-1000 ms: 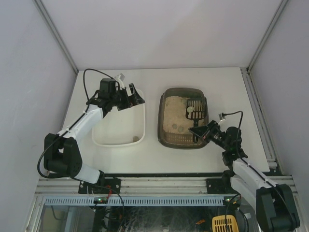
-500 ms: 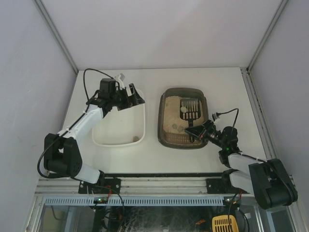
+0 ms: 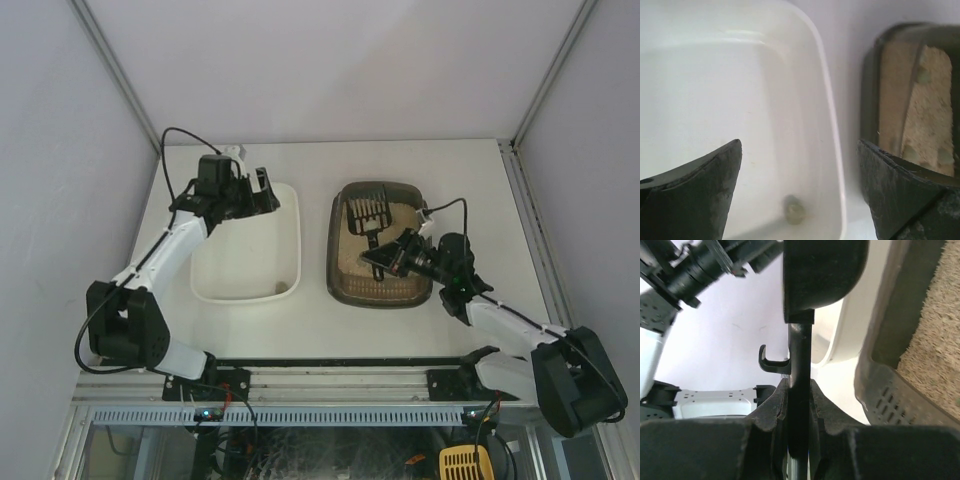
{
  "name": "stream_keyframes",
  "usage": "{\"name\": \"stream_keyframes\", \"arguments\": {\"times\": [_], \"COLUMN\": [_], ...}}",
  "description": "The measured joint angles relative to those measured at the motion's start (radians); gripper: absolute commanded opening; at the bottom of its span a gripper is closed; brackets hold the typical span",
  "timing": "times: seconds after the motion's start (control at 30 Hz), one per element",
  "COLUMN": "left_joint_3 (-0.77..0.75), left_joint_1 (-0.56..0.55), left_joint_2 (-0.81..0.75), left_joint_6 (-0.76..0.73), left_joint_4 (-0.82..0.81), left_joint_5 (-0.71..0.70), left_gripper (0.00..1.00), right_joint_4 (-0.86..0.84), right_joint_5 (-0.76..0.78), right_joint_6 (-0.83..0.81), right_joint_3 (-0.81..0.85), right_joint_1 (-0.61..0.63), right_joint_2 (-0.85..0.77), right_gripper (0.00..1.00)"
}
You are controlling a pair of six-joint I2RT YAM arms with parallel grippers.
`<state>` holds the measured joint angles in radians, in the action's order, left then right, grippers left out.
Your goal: Clean the litter box
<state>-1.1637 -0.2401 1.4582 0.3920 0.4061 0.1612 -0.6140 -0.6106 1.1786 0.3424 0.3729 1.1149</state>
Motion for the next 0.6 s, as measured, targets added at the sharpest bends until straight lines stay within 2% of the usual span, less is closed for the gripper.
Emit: {"name": "stream_keyframes", "arguments": {"times": [0.1, 0.27, 0.43, 0.6], "left_joint_3": [-0.076, -0.133, -0.135, -0.135], "left_joint_1": [0.068, 0.278, 0.415, 0.523], "left_joint_2": [-0.008, -0.087, -0.14, -0.143], "left_joint_6": [-0.055, -0.078, -0.096, -0.098], "left_joint_4": [0.037, 0.046, 0.057, 0.09], "left_joint_5": [-0.055, -0.124, -0.197, -0.201], "left_gripper": [1.0, 1.0, 1.0, 1.0], "right_joint_4": [0.181, 0.491, 0.817, 1.128], "right_joint_5": [0.053, 0.193, 0.393, 0.611], "right_joint_6": [-0.09, -0.249, -0.401, -0.545], "right_joint_3": [0.122, 0.364, 0.708, 1.146], "right_joint_1": [0.08, 0.224, 0.387, 0.551], "right_joint_2": [0.0, 0.065, 0.28, 0.599], "right_gripper": [0.0, 0.0, 0.0, 0.0]}}
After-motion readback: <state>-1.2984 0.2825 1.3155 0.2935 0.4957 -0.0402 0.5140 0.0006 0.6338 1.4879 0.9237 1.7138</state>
